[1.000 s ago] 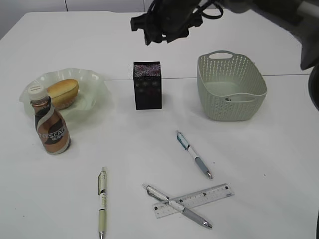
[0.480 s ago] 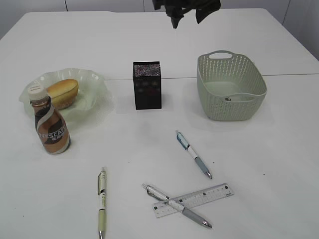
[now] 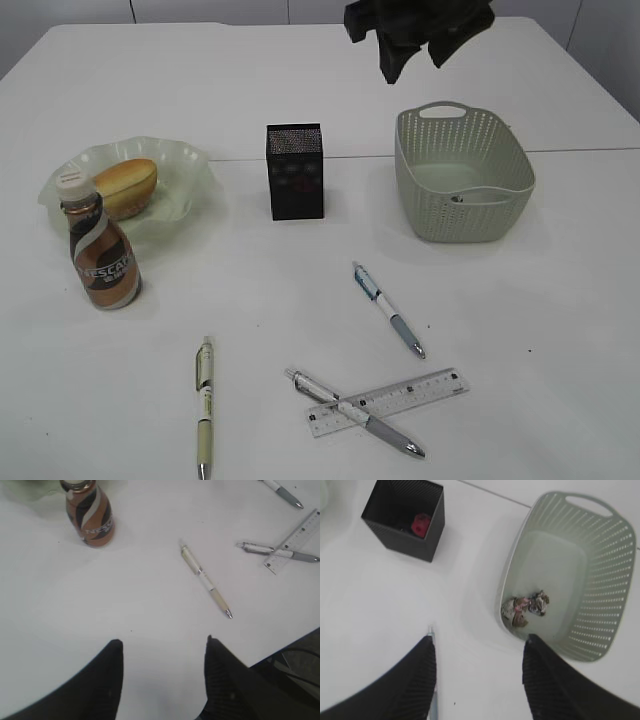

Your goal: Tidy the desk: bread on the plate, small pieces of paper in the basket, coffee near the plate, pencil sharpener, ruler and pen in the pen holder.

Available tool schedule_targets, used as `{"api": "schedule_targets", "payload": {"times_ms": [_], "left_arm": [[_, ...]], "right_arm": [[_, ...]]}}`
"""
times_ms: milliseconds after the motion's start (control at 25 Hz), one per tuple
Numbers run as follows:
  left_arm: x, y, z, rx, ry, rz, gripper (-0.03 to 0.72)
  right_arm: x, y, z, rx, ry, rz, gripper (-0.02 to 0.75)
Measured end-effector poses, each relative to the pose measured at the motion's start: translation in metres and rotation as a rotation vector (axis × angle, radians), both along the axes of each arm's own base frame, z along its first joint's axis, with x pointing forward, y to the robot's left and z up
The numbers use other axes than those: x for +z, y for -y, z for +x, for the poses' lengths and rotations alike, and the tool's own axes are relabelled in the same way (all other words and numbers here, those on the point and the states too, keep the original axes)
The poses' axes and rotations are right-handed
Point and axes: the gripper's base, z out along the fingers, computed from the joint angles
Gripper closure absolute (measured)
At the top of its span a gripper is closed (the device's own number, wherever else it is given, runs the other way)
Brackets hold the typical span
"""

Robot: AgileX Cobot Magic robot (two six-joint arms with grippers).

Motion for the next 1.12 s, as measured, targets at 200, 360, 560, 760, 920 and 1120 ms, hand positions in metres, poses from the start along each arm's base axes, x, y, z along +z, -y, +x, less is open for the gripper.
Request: {"api": "schedule_targets", "payload": {"times_ms": [200, 360, 560, 760, 920, 1120], "left_arm": [[0.0, 0.022, 0.008, -0.129, -0.025, 0.004, 0.3], [0.0, 0.05, 0.022, -0.237, -0.061, 0.017, 0.3], [-0.009, 0.093, 0.051, -0.359, -0.122, 0.055, 0.298], [-0.029, 0.148, 0.083, -0.472, -0.173, 0.106, 0.293], [-0.053, 0.196, 0.098, -0.566, -0.194, 0.171, 0.293], [-0.094, 0.244, 0.104, -0.644, -0.239, 0.227, 0.282]], "right_arm": [[0.01, 0.014, -0.045, 0.077, -0.071, 0.02, 0.331], [0.008, 0.028, -0.083, 0.099, -0.131, 0.037, 0.331], [0.008, 0.049, -0.134, 0.116, -0.174, 0.065, 0.331], [0.019, 0.075, -0.189, 0.157, -0.123, 0.074, 0.331], [0.04, 0.098, -0.228, 0.169, 0.003, 0.073, 0.331], [0.061, 0.123, -0.264, 0.155, 0.149, 0.058, 0.331]]}}
